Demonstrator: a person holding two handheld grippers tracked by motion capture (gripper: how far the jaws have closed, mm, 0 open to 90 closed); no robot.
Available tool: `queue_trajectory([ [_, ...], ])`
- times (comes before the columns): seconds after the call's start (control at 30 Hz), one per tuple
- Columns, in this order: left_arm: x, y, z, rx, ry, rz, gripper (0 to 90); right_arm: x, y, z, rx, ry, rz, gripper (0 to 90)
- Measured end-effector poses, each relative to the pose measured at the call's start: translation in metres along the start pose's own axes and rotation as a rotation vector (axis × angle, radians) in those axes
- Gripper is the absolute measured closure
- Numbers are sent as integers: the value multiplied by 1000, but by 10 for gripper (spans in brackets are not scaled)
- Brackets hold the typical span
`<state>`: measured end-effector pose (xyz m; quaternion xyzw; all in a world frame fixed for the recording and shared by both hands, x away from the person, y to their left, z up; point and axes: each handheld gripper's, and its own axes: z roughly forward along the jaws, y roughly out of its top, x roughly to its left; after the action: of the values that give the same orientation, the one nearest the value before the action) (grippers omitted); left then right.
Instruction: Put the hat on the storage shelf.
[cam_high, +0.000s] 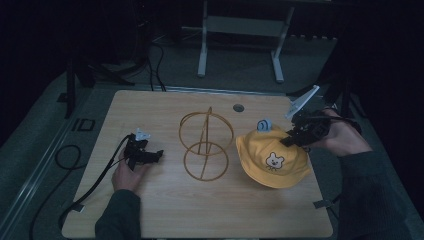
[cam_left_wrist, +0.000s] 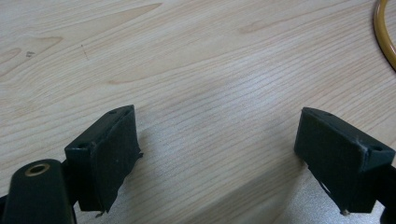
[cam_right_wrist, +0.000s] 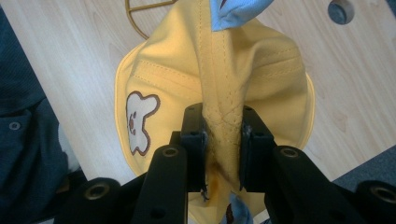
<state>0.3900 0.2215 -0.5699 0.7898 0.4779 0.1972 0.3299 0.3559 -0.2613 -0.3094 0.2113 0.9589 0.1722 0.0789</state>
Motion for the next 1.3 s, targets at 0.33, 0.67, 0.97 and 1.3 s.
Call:
queue_trajectory([
  [0.33, 0, 0, 0, 1, 0, 0, 135, -4, 4, -8, -26, -18, 5, 756],
  [0.67, 0, 0, 0, -3, -1, -4, 135, -8, 6, -13, -43, -26, 20, 757],
  [0.97, 0, 0, 0, -1, 0, -2, 134, -11, 8, -19, -74, -37, 25, 758],
  [1.3, 0, 0, 0, 0, 0, 0, 135, -15, 7, -27, -114, -49, 41, 759],
])
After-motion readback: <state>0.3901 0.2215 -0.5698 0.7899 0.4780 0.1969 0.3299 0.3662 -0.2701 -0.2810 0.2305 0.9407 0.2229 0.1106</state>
